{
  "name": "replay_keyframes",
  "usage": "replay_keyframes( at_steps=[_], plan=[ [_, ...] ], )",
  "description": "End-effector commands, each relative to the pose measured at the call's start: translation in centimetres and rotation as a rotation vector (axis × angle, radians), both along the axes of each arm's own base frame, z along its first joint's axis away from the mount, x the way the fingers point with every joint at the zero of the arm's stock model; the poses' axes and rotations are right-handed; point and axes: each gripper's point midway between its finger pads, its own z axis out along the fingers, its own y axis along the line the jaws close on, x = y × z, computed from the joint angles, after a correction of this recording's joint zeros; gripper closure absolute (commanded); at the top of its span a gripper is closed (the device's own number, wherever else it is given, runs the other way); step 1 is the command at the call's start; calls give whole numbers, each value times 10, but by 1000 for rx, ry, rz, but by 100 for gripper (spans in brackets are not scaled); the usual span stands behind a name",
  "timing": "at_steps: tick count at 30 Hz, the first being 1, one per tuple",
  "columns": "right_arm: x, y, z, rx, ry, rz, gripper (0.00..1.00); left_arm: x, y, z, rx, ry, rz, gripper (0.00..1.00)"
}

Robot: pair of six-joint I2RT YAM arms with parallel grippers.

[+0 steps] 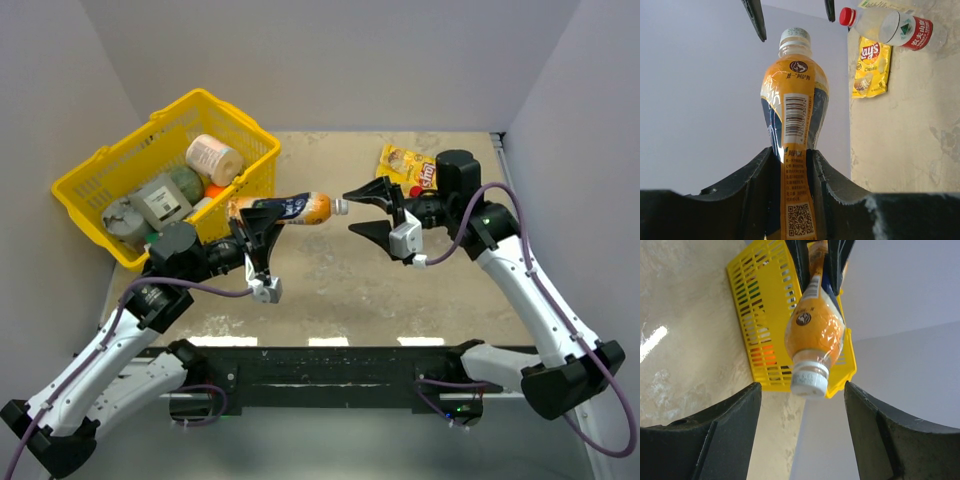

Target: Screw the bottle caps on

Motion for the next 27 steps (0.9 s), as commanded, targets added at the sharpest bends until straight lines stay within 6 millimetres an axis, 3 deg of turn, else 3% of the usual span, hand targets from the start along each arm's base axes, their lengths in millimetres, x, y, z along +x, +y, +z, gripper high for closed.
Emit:
replay_keyframes(
  at_steps=[1,7,16,20,27],
  plan=[
    [-3,13,13,48,-61,18,34,-4,-4,23,-42,-72,-35,100],
    [5,18,25,114,-70,-36,38,-4,-2,26,-43,-72,-24,100],
    [12,17,21,95,-63,-68,45,-2,2,24,-48,-57,-1,100],
    [12,17,19,91,-71,-69,46,2,6,33,-89,-52,35,100],
    [16,16,21,97,-49,-100,55,0,7,32,-91,-40,37,100]
  ],
)
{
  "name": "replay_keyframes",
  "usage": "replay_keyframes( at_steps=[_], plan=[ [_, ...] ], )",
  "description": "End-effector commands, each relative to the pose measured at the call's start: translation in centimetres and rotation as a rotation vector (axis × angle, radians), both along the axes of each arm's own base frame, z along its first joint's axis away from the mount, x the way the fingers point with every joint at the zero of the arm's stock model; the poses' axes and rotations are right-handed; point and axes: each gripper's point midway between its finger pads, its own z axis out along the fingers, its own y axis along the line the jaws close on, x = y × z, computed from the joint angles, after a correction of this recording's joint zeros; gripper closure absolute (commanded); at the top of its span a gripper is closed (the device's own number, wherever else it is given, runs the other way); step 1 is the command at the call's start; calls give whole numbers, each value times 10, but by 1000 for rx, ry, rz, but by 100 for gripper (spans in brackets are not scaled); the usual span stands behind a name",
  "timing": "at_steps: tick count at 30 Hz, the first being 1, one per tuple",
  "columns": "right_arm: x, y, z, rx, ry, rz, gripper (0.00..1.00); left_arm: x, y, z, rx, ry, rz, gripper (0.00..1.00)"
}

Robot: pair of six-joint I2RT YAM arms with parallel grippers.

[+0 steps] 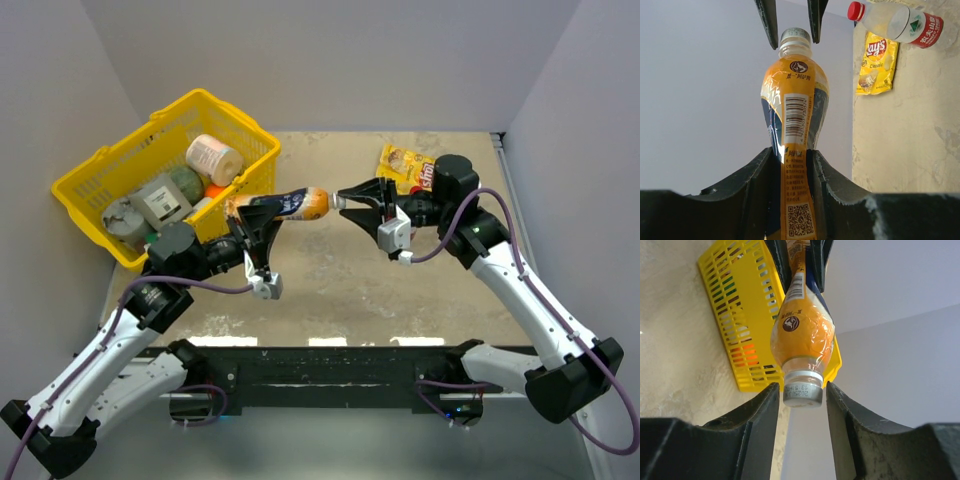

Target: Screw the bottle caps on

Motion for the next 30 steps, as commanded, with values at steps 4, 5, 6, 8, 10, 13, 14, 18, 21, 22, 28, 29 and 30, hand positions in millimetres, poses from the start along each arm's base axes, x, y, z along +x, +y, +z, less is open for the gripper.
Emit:
replay_keyframes(
  at_steps=[4,5,6,8,10,13,14,18,21,22,28,29,30],
  plan=[
    [7,-2,16,31,-19,-52,57,-4,4,28,-72,-46,6,100],
    [7,-2,16,32,-17,-53,57,-4,5,27,-73,-43,7,100],
    [8,-2,16,33,-15,-54,57,-4,4,27,-72,-44,6,100],
    [8,-1,16,34,-14,-53,60,-4,4,27,-71,-45,1,100],
    [5,-1,18,36,-14,-41,61,-6,3,27,-70,-45,-5,100],
    [-3,0,20,30,-16,0,64,-6,3,27,-66,-50,-9,100],
    [-7,1,20,24,-10,19,67,-6,2,25,-58,-56,-10,100],
    [-27,-1,18,-69,69,111,77,-3,0,16,19,-146,-17,100],
    [-38,3,16,-114,178,168,100,0,-2,13,47,-264,-15,100],
    [-37,4,12,-126,208,179,100,1,-4,13,40,-293,-17,100],
    [-51,3,3,-205,264,214,99,14,-13,15,89,-350,-20,100],
    [-47,6,-5,-230,302,216,100,17,-16,14,109,-368,-21,100],
    [-52,3,-1,-250,333,220,100,19,-17,13,116,-378,-19,100]
  ],
)
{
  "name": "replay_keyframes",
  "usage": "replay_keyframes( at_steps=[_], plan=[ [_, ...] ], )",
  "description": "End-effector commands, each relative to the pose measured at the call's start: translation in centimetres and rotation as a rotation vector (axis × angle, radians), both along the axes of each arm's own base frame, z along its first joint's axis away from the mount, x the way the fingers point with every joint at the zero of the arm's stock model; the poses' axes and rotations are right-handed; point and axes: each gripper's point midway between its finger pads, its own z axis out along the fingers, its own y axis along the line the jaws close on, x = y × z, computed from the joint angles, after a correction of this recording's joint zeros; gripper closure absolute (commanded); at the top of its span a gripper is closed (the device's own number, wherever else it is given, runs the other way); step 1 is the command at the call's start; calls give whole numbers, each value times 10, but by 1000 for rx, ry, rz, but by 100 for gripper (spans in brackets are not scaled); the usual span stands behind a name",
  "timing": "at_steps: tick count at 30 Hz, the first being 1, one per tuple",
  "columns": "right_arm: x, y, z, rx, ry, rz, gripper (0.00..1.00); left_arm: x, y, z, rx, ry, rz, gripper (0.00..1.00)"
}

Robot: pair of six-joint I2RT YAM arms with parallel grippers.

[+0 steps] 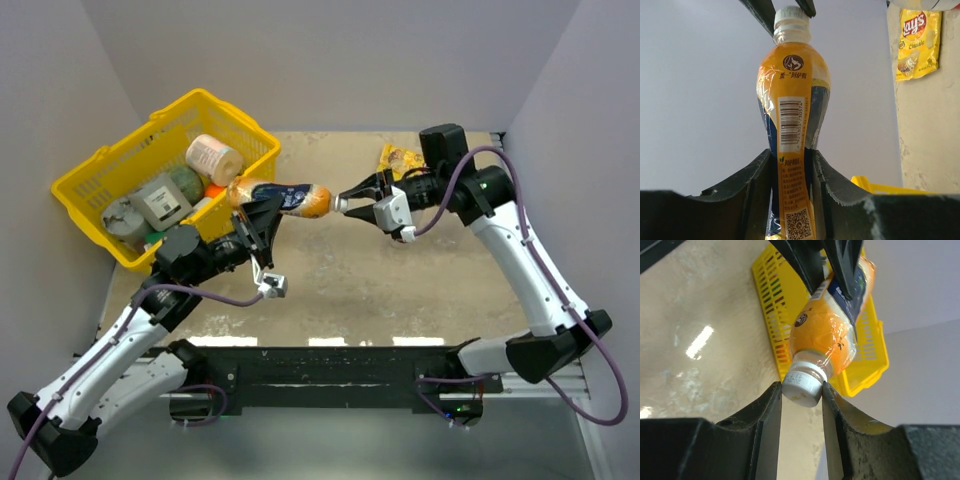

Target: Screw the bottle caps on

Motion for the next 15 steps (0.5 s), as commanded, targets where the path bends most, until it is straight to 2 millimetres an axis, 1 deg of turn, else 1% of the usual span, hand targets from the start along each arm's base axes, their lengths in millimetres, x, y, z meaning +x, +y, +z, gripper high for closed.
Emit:
replay_keyframes(
  at_steps=[1,2,3,4,5,7,8,9,10,11,12,14,15],
  plan=[
    [-44,4,-4,-60,189,134,100,6,-13,16,39,-159,-28,100],
    [-39,8,-12,-80,245,137,100,9,-14,17,40,-170,-24,100],
    [-43,9,1,-68,319,130,100,11,-14,17,40,-174,-18,100],
    [-39,12,3,-67,379,111,100,12,-14,21,29,-197,-11,100],
    [-31,17,6,-67,501,64,100,13,-13,21,30,-201,-8,100],
    [-23,21,13,-48,581,24,100,11,-13,19,25,-204,-9,100],
    [-22,21,14,-51,665,-12,100,9,-11,21,16,-207,-9,100],
    [-17,23,19,-11,635,-24,100,7,-10,16,19,-190,-12,100],
    [-12,24,19,7,643,-56,100,7,-8,13,20,-180,-2,100],
    [-2,27,38,83,638,-83,100,4,-4,14,17,-179,7,100],
    [-2,21,30,102,667,-119,100,4,-2,7,27,-161,15,100],
    [3,19,32,135,677,-151,100,1,7,7,20,-157,45,100],
    [4,17,32,135,690,-166,100,1,9,1,29,-137,52,100]
  ],
)
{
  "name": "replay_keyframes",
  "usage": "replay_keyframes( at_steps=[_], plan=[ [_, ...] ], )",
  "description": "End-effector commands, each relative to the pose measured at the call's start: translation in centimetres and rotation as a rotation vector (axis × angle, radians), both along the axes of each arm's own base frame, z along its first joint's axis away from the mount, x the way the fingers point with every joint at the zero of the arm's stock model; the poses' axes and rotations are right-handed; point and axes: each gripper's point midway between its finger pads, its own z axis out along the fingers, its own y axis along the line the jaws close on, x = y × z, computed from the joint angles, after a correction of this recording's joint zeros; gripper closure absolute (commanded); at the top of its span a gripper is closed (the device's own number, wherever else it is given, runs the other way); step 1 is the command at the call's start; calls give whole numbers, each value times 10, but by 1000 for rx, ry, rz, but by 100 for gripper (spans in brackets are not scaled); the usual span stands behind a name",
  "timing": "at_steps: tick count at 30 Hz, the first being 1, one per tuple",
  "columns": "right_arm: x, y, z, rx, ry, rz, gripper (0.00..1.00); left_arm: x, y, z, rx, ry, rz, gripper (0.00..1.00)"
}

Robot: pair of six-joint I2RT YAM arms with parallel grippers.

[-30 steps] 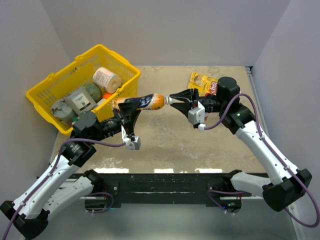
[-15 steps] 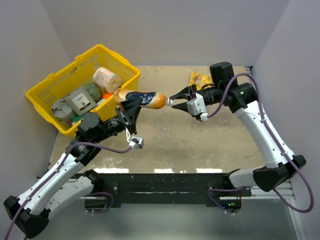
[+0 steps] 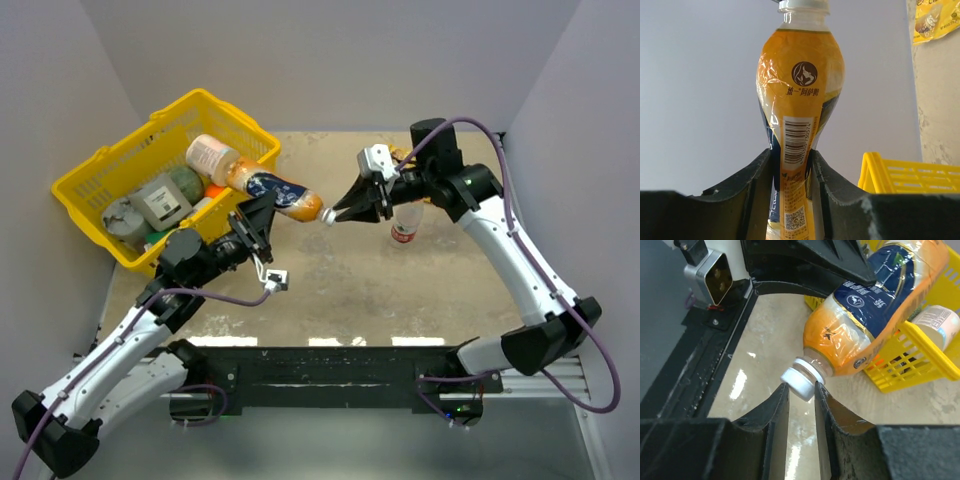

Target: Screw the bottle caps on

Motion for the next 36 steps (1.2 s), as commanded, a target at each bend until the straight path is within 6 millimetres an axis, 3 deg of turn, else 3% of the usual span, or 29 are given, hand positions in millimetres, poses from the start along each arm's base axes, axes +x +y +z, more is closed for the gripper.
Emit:
replay_keyframes(
  at_steps=[1,3,4,7,9,10,11,12,13,15,17,23,28,36],
  plan=[
    [13,4,46,136,13,-95,98,-21,-2,2,-12,-14,-59,100],
    [22,0,46,123,71,-150,78,-24,4,-3,-4,16,-43,100],
    [30,-1,45,113,97,-182,63,-22,9,-6,-30,58,-18,100],
    [44,-17,56,128,103,-234,53,-19,19,-20,-87,259,39,100],
    [37,-26,47,87,-85,-189,47,-20,20,-25,-109,384,54,100],
    [33,-29,42,80,-160,-169,39,-22,19,-29,-142,455,52,100],
    [24,-34,53,101,-353,-139,35,-23,18,-30,-162,495,52,100],
    [20,-32,31,88,-379,-129,29,-24,18,-27,-192,524,51,100],
    [24,-34,29,85,-450,-170,16,-25,16,-29,-230,587,50,100],
    [12,-32,35,166,-640,-172,10,-25,14,-26,-274,628,44,100],
    [9,-29,35,195,-746,-174,11,-27,11,-24,-302,663,29,100],
    [6,-15,41,199,-747,-118,25,-24,3,-13,-313,685,10,100],
    [5,-4,30,167,-754,-66,32,-19,-1,-4,-335,673,-1,100],
    [4,2,35,183,-759,-59,44,-18,-1,-6,-330,671,0,100]
  ],
)
